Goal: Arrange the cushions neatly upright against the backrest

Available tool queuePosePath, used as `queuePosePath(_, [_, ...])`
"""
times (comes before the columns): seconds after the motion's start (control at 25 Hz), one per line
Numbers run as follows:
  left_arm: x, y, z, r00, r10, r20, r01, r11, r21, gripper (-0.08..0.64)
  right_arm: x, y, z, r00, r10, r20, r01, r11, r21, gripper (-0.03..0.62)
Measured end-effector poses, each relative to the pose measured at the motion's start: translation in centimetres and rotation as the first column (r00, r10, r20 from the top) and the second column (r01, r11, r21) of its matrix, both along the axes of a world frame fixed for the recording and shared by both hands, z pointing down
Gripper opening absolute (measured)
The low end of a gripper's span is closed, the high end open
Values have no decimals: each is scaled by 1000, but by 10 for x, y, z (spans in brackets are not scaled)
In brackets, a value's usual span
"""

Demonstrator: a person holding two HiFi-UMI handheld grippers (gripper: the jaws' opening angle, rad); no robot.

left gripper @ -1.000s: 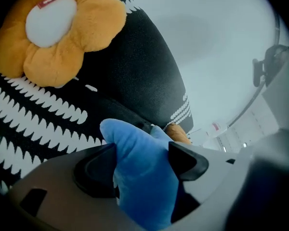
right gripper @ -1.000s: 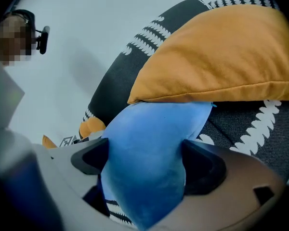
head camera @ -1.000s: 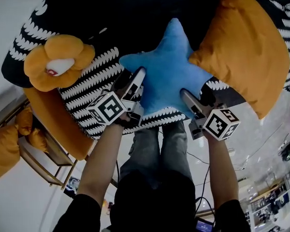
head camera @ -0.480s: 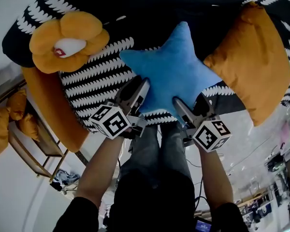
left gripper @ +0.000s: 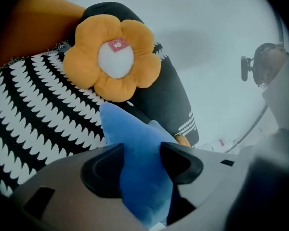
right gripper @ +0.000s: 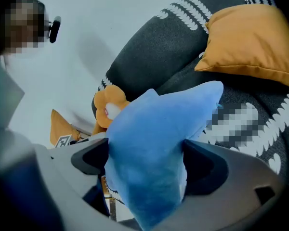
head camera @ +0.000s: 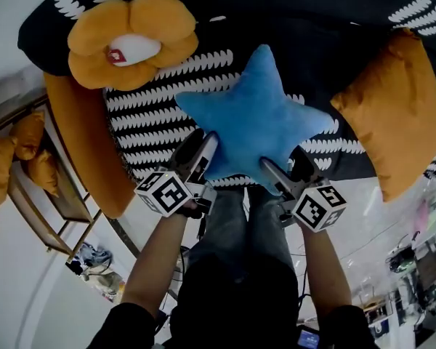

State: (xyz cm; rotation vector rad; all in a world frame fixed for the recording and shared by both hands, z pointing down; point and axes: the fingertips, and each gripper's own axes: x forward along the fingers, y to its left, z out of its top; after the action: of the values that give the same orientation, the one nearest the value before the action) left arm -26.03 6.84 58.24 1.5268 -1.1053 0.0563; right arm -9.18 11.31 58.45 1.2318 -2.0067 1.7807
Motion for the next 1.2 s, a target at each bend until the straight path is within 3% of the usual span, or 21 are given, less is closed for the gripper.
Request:
queuePosePath(0.12, [-8,-11,-2,999,-42,-2,42,999,3,349,22,-11,-6,994,88,63,-85,995,-43,482])
queuePosePath(0.24, [-23,-26,-5,995,-97,1,97,995,-6,380,53,-33,-6,975,210,78,-203,975,-85,482])
queuePosePath(0.36, [-26,-41,-2,993,-117,12,118,992,-45,390,67,-56,2,940,337,56,-327,934,-142,483])
queuePosePath(0.44, [-25,-45,10,995,-60,83,64,997,-50,390,63,-63,19,930,366,-27,-365,920,-143,483])
queuePosePath(0.52, [-26,-48,23,992,-44,120,51,997,-54,391,56,-70,33,913,405,-50,-408,904,-125,483])
queuePosePath(0.64, [-28,-52,35,992,-112,63,117,990,-84,391,50,-75,38,886,462,-33,-462,878,-125,483])
queuePosePath(0.72, [-25,-55,33,991,-127,28,129,988,-81,390,50,-76,34,885,465,-32,-465,877,-121,482])
queuePosePath(0.8, [-21,-57,20,989,-144,-20,143,989,-43,354,49,-78,22,903,428,-29,-429,899,-88,480])
queuePosePath(0.88, [-21,-60,2,984,-170,-45,171,985,22,329,44,-81,2,929,370,-9,-370,929,-8,466])
queuePosePath(0.96, [-22,-68,-19,981,-185,-66,190,976,101,319,37,-89,-21,946,324,23,-325,942,87,459])
queuePosePath(1.2, [-23,-110,-80,986,-147,-81,164,944,287,319,36,-130,-76,957,276,91,-290,917,275,459])
